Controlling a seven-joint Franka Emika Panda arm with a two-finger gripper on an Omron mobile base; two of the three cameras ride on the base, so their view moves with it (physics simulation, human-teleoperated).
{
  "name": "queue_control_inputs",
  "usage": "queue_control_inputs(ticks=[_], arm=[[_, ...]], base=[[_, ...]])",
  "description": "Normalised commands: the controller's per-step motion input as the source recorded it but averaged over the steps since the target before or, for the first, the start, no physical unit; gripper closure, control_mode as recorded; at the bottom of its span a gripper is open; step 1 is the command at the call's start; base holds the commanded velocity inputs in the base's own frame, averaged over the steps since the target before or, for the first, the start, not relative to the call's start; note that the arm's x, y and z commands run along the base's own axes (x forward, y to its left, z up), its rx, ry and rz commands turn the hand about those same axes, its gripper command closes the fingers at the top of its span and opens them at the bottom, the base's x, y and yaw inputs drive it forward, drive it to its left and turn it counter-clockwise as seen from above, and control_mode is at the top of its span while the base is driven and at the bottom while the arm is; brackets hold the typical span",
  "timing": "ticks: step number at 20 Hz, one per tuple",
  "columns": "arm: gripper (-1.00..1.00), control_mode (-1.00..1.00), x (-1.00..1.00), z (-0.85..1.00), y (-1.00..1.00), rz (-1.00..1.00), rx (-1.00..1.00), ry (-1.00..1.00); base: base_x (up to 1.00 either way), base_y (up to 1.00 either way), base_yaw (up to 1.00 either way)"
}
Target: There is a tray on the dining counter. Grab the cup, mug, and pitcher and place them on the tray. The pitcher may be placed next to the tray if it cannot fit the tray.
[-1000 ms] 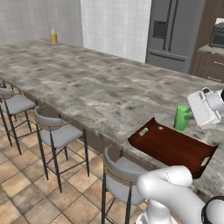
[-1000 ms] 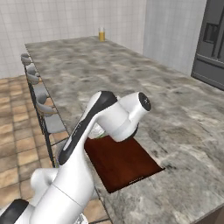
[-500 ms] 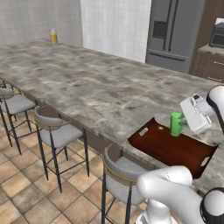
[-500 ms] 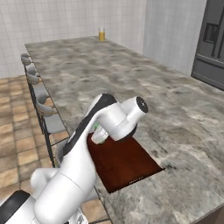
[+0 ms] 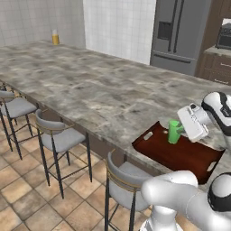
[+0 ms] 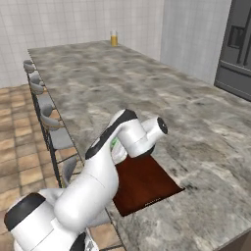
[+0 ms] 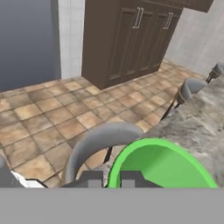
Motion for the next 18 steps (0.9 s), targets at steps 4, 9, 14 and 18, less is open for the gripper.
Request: queue_control_inputs(ticks=[4,9,14,18], arm=[[1.00,-1.00,0.41,-0.15,-0.10,0.05,-0.04,0.00],[1.00,-1.00,0.50,0.00,-0.15,0.02,-0.14,-0.07],[1.00,-1.00,0.51,-0.14,-0.16,0.04,-0.04,-0.03],[1.00,-1.00,0.22,-0.40,-0.30,0.06,0.00,0.00]], base=[[0.00,0.00,0.00],[0.00,0.00,0.00],[0.00,0.00,0.00],[0.00,0.00,0.00]])
